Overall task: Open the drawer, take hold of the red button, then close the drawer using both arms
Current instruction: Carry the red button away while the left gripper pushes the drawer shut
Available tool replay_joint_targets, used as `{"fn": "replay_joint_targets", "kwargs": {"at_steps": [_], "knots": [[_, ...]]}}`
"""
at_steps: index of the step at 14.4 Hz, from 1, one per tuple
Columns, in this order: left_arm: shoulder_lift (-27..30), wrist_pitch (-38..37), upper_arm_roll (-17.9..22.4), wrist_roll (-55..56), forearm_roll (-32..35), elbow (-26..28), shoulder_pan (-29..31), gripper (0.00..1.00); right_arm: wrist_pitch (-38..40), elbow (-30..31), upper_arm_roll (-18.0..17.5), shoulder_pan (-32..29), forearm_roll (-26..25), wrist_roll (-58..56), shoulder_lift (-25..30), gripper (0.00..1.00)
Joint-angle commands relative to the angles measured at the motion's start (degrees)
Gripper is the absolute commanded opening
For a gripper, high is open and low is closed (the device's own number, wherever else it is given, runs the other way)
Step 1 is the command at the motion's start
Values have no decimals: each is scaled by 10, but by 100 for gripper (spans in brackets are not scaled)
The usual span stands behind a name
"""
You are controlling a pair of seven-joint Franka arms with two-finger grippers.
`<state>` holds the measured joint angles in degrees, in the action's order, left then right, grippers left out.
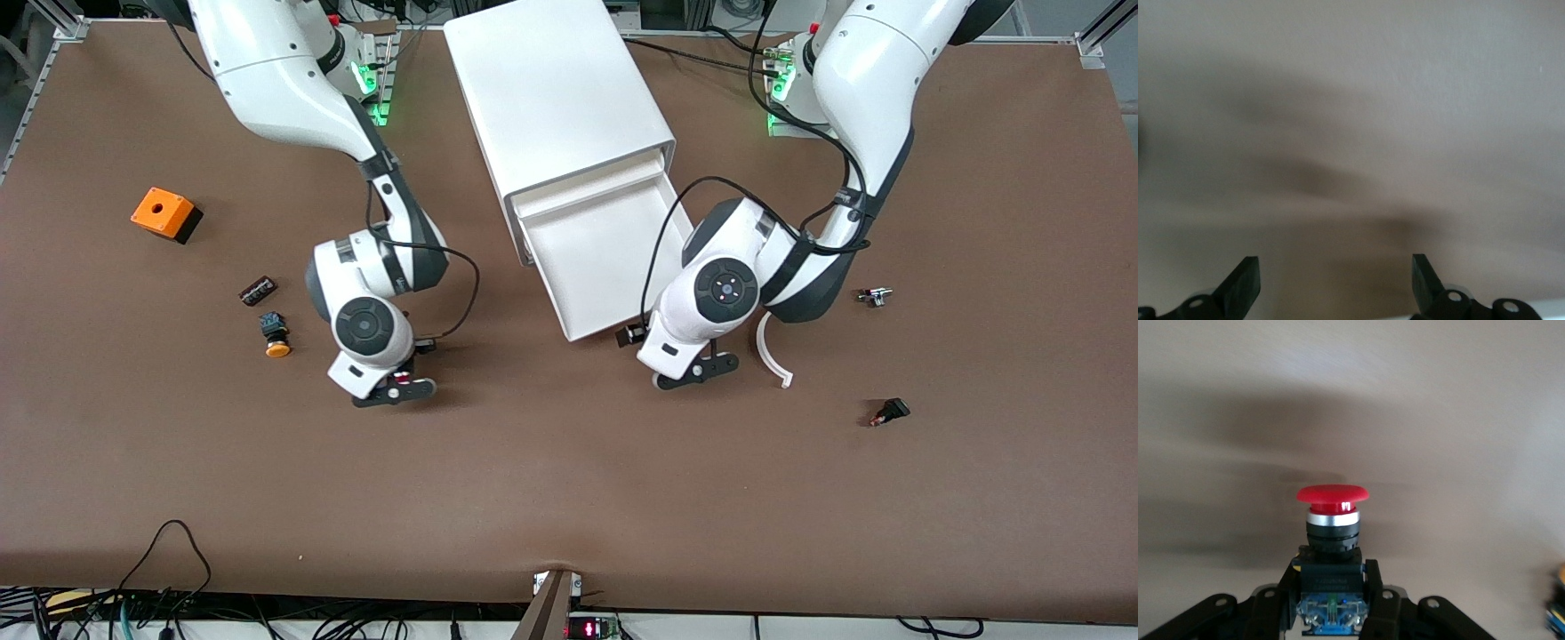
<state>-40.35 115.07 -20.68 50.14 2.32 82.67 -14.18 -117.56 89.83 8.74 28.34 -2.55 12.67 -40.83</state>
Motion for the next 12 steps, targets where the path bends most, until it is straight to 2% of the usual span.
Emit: {"fn": "replay_joint_targets", "kwargs": {"at_steps": [1,3,4,8,10,12], "knots": [[18,-4,-23,10,-13,28,16,100,-14,81,3,-18,-8,-3,61,34],[18,-4,-23,8,-62,28,16,100,-17,106,4,-22,-8,-4,71,34],[18,-5,-23,8,-72,28,15,100,-40,138,4,-22,-8,-2,86,34],[18,-38,-23,1,-73,28,13,100,-97,225,4,-22,-10,-4,127,34],[17,-45,-24,4,-74,28,5,100,-156,271,10,-26,-11,-47,140,34],[13,-54,-39,4,-75,29,6,100,-185,285,18,-29,-10,-68,143,34]]}}
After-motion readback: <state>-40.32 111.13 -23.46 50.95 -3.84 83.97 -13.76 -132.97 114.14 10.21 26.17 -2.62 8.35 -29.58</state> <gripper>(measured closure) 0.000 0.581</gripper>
